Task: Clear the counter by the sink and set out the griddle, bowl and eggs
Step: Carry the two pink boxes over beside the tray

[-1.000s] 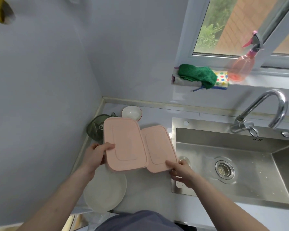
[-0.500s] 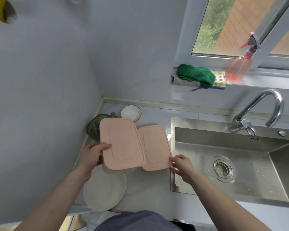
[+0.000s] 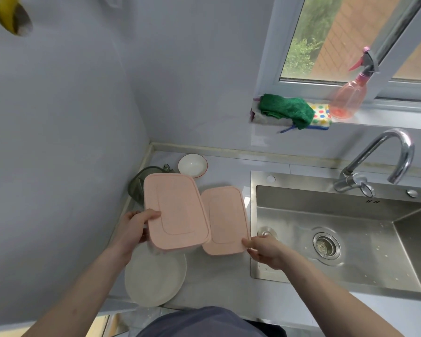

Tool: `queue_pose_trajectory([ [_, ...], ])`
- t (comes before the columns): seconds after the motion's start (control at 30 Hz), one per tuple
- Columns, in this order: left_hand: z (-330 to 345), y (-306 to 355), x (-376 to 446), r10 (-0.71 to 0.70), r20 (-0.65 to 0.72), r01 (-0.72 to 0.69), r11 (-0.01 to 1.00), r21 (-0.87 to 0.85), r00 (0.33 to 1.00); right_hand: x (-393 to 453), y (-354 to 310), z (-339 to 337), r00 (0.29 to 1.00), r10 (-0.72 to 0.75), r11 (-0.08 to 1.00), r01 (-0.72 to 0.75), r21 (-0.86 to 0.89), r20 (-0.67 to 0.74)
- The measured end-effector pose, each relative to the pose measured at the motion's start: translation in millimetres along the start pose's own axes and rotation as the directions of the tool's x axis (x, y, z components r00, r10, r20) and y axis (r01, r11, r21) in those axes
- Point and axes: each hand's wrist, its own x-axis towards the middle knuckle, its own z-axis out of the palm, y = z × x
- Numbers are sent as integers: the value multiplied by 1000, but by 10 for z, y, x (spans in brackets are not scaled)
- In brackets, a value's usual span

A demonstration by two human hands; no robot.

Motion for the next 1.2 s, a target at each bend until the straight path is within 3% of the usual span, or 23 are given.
queue_pose_trajectory([
  [0.17, -31, -41, 40, -11, 34, 11, 1000, 16, 999, -159, -103, -331, 996, -78, 990, 73, -117, -37],
  [0.37, 87, -43, -17, -12, 68, 10, 999, 31, 998, -168, 197, -720, 997, -26, 992, 17, -127, -70],
  [0.63, 285, -14, -74, -7, 99, -1, 996, 86, 995, -212, 462, -550, 1000, -24, 996, 23, 85, 18],
  [1.03, 546, 60, -177, 12, 206, -42, 989, 142, 978, -597, 453, -476, 997, -77, 939, 65, 337, 23],
  [1.2, 862, 151, -302, 22, 267, -72, 981, 180, 963, -1068, 727, -757, 997, -57, 925, 73, 374, -54],
])
